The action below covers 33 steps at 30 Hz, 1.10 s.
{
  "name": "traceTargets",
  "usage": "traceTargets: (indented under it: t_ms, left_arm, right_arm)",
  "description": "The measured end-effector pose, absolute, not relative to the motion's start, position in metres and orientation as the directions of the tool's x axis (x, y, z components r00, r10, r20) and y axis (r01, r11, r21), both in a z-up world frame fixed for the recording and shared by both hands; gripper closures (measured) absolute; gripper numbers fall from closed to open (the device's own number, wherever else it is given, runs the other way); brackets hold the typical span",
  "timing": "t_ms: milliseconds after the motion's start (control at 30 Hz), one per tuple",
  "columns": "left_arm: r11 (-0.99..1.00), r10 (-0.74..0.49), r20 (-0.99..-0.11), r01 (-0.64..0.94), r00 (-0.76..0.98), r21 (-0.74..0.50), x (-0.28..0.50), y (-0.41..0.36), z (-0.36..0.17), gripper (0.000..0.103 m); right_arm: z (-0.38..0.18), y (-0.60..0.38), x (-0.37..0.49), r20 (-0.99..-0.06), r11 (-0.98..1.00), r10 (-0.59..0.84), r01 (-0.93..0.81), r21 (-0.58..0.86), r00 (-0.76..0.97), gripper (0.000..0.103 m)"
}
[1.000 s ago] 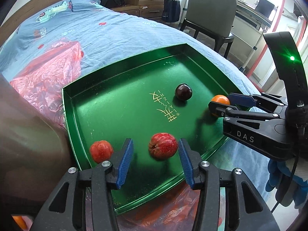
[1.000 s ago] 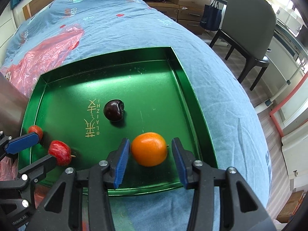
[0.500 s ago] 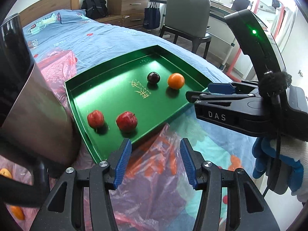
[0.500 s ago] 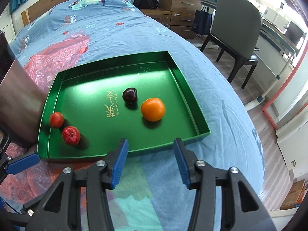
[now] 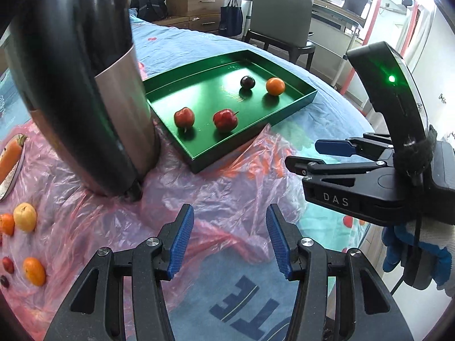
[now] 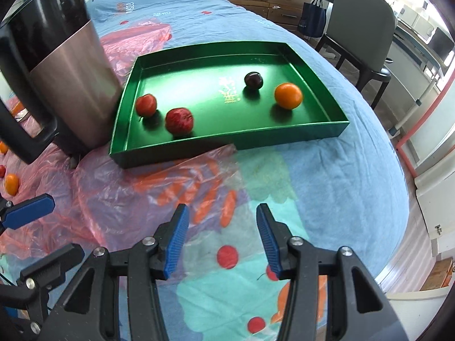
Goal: Organize fruits
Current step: 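Move both open tools back from the tray toward the remaining fruits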
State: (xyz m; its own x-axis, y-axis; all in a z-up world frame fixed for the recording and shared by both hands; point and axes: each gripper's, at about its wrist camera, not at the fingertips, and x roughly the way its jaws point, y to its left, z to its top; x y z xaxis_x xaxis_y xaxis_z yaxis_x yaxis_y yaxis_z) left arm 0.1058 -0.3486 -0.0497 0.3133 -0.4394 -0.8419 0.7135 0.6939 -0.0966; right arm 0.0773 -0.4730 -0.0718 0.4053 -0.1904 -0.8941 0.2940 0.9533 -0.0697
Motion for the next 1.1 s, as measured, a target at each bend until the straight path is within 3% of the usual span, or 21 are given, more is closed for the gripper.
traceTargets:
  t_ms: [567,1100]
  left_arm:
    - [0.818,-0.322,-0.853,0.574,0.411,-0.033,0.108,-0.222,-0.045,0.056]
    - [0.957,-0.102,-0.871,0.287,0.481,0.046,0.143,-0.053,-0.061,0.056]
  right_arm:
    - [-0.072,-0.34,0.068,-0.928,0.998,-0.037,0.057,-0.017,0.371,0.046]
    - [-0.07,-0.211,0.122,-0.909,0.981,0.115,-0.188,0.041,0.4,0.046]
